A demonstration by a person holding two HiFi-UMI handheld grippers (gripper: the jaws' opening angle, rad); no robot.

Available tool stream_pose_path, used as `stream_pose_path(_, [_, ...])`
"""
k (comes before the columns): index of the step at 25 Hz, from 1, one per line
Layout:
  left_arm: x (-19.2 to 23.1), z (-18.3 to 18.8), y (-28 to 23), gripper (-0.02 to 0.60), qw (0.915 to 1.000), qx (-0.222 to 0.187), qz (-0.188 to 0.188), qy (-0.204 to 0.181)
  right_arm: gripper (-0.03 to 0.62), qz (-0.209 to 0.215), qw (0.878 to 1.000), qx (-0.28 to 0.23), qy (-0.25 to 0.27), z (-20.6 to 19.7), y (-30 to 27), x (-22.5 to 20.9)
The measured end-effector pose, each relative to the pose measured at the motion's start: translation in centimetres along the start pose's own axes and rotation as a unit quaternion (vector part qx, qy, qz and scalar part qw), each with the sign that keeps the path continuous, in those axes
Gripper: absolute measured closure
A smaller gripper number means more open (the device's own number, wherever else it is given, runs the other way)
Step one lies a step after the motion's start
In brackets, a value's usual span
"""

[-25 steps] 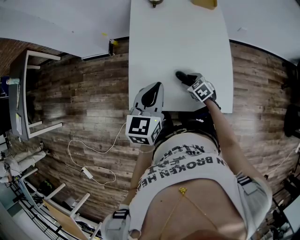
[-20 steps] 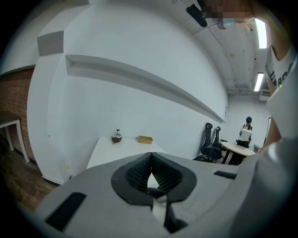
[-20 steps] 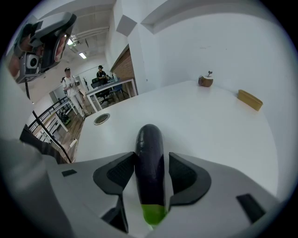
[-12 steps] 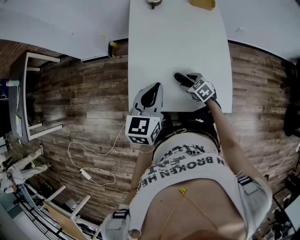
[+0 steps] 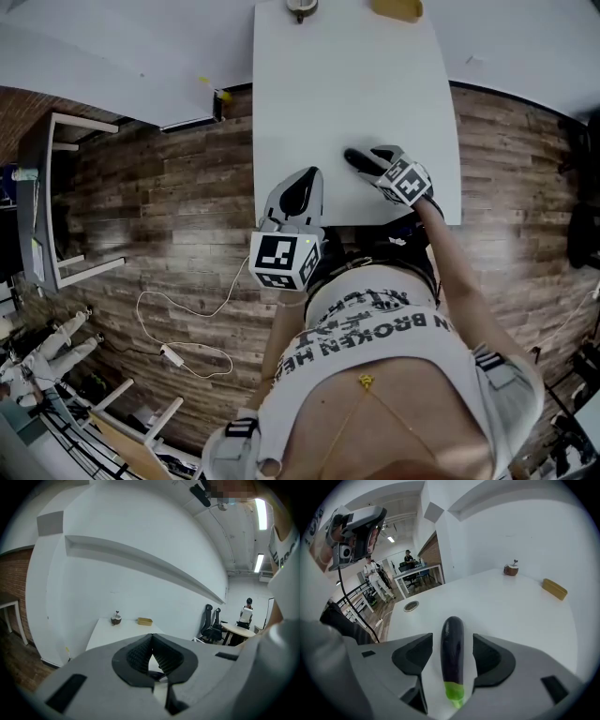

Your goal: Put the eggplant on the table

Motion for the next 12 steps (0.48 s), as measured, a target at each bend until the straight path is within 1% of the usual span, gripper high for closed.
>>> stream_pose_path(5, [-0.1,-0.1,-0.2,0.575,1.0,0.001,-0.004,0.0,0.352,0.001,1.0,-0.008,0.019,1.0,0.5,0.1])
stream_pose_path(12, [-0.9,0.0,0.0,0.575,0.9999,0.0,-0.012,-0.005,0.352,0.005,0.999,-0.001,0.047,1.5,1.5,0.8])
Point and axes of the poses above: the fingertips, and each gripper's own axes: y backward along the fingers, x to its left, z out of its top, the point moved 3 cm from there along y, backward along the fingers, and after that the axes turned 12 degrees about -x, right-handed, at the moved point
